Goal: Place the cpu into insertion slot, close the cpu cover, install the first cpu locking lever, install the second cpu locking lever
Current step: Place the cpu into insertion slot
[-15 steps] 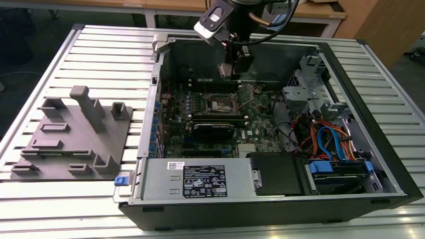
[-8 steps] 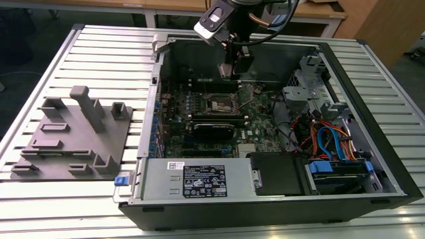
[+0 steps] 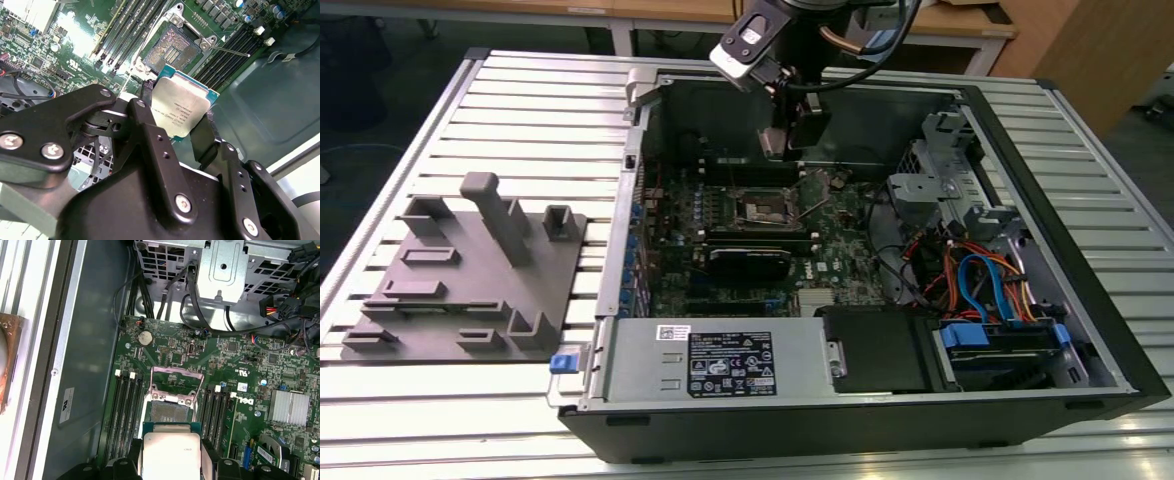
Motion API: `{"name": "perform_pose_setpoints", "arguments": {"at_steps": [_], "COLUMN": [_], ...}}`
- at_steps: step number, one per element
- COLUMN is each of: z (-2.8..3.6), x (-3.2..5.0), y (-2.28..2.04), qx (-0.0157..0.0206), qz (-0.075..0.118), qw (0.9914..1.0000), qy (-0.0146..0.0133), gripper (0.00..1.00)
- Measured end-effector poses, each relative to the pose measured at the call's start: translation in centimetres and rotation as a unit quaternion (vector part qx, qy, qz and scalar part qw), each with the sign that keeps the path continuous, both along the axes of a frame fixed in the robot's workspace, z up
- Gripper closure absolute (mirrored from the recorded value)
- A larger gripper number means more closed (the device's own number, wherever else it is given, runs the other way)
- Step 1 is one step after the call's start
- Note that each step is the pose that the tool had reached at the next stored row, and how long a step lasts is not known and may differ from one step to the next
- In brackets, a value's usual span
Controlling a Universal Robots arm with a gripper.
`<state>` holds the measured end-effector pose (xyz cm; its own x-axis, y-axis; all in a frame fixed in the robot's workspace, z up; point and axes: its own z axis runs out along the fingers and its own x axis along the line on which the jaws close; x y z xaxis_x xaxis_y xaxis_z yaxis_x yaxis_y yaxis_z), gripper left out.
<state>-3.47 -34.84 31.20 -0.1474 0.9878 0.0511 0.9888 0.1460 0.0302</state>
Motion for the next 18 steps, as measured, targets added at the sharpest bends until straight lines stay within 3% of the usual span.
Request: {"name": "perform_pose_setpoints", "arguments": {"at_steps": [5,11,18], "z": [-0.13,-1.16,-2.15], "x": [-0.02,-0.20,-0.28], "y": [0.00,0.03,0.06], "qx": [0.0004,0.0002,0.0003], "qz": [0.000,-0.005,-0.033], "qw": [1.00000,0.99999,0.99946], "qy": [-0.0001,0.0003,0.0003], "gripper": [0.46,0.46,0.46]}}
